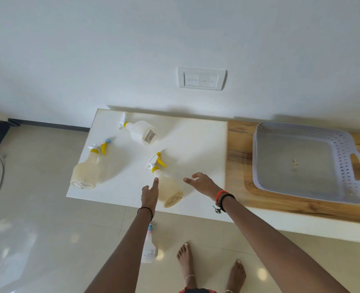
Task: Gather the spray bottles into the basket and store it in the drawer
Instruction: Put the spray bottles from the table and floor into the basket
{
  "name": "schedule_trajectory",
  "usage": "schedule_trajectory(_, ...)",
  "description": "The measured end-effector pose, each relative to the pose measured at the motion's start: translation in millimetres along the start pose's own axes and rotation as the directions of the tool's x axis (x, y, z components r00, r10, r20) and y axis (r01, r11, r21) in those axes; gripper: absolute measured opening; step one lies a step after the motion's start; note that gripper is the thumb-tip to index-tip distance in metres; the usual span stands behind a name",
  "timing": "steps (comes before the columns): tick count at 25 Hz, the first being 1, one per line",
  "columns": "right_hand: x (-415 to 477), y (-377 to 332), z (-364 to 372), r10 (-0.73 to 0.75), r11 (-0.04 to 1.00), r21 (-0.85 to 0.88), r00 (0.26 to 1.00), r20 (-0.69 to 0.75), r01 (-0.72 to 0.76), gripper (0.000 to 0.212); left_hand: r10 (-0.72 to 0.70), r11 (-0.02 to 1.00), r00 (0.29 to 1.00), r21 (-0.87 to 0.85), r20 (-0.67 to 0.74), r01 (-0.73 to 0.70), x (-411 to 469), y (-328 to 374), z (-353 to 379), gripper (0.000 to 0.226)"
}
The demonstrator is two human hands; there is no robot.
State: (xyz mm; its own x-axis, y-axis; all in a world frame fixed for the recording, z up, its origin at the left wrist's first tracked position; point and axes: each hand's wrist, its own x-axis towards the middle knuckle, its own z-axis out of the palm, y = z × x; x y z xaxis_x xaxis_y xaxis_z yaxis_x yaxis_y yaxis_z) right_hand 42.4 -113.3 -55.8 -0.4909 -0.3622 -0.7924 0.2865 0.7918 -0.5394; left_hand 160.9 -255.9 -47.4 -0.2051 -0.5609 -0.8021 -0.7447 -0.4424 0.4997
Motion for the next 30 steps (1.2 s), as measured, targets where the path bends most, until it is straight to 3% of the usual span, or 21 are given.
schedule_trajectory(6,18.8,-19.1,31.5,0.031,0.999,0.033,0.989,0.148,-0.036,0.078,-0.100,0.995,0.954,0.034,0.283,0.094,21.0,0.9,-10.2,0.078)
schedule_trajectory(13,5.2,-24.8,26.0,0.007,0.965,0.259,0.987,0.162,-0.050,0.064,0.003,0.994,0.942,-0.108,0.337,0.035,9.6,8.1,-10.6,0.087)
schedule_trajectory(16,-10.8,-22.7,3.7,-0.017,0.906,0.420,0.986,0.164,-0.054,0.059,0.067,0.996,0.922,-0.079,0.381,-0.039,-8.8,19.7,-8.7,0.087)
schedule_trajectory(20,-31.6,-16.7,-39.2,-0.030,0.865,0.498,0.982,0.186,-0.068,0.064,0.154,0.987,0.871,-0.024,0.467,-0.161,-34.4,42.0,2.5,0.094)
schedule_trajectory(26,-56.2,10.5,-124.9,-0.099,0.853,0.519,0.959,0.266,-0.056,0.057,0.259,0.925,0.750,0.065,0.608,-0.373,-76.2,79.4,57.4,0.092)
schedule_trajectory(30,-73.1,37.3,-183.0,-0.114,0.767,0.639,0.968,0.222,-0.057,0.058,0.283,0.877,0.665,0.095,0.691,-0.472,-100.3,98.5,111.6,0.088)
